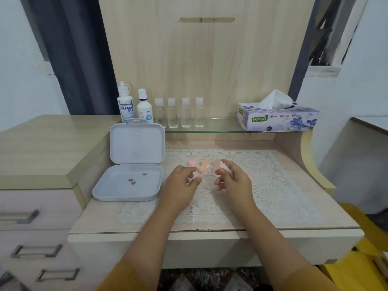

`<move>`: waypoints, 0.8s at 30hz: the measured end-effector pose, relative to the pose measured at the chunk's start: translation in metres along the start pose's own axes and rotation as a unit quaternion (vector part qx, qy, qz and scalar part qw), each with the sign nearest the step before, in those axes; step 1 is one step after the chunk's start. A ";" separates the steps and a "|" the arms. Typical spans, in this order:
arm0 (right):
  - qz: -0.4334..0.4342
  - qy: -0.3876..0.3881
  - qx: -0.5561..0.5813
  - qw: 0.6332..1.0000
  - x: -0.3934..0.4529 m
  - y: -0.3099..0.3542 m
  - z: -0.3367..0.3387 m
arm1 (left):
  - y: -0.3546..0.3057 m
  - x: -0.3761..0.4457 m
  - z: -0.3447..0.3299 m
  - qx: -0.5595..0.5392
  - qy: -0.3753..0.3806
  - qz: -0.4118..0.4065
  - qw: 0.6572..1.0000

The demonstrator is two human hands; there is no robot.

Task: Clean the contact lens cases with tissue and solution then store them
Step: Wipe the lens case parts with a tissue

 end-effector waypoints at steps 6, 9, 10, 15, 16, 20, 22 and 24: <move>0.039 0.040 -0.147 0.988 -0.004 0.007 -0.007 | -0.015 -0.009 0.010 0.102 -0.110 -0.111 0.982; 0.049 0.062 -0.182 0.980 -0.005 0.009 -0.011 | -0.018 -0.011 0.009 0.151 -0.114 -0.120 0.975; 0.046 0.068 -0.177 0.981 -0.004 0.010 -0.012 | -0.019 -0.011 0.008 0.150 -0.096 -0.105 0.978; 0.004 0.090 -0.195 0.977 0.005 0.017 -0.013 | -0.020 -0.002 0.012 0.069 0.036 0.011 0.997; -0.004 0.093 -0.193 0.977 0.007 0.018 -0.014 | -0.020 -0.001 0.016 0.051 0.037 0.018 0.998; -0.044 0.108 -0.129 0.985 0.008 0.021 -0.020 | -0.017 -0.001 0.031 -0.017 0.019 0.033 0.999; -0.053 0.123 -0.080 0.988 0.005 0.024 -0.027 | -0.014 -0.005 0.040 -0.040 0.014 0.034 0.999; -0.056 0.147 -0.037 0.987 -0.001 0.030 -0.038 | -0.008 -0.012 0.050 -0.056 0.009 0.037 0.998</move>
Point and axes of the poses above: each hand's wrist, its own x-axis towards the middle knuckle, its own z-axis out of the back of the hand, y = z × x, the point moved 5 cm from there along x, towards the middle knuckle, and after that the axes turned 6 degrees about y, right-handed, at the moved point
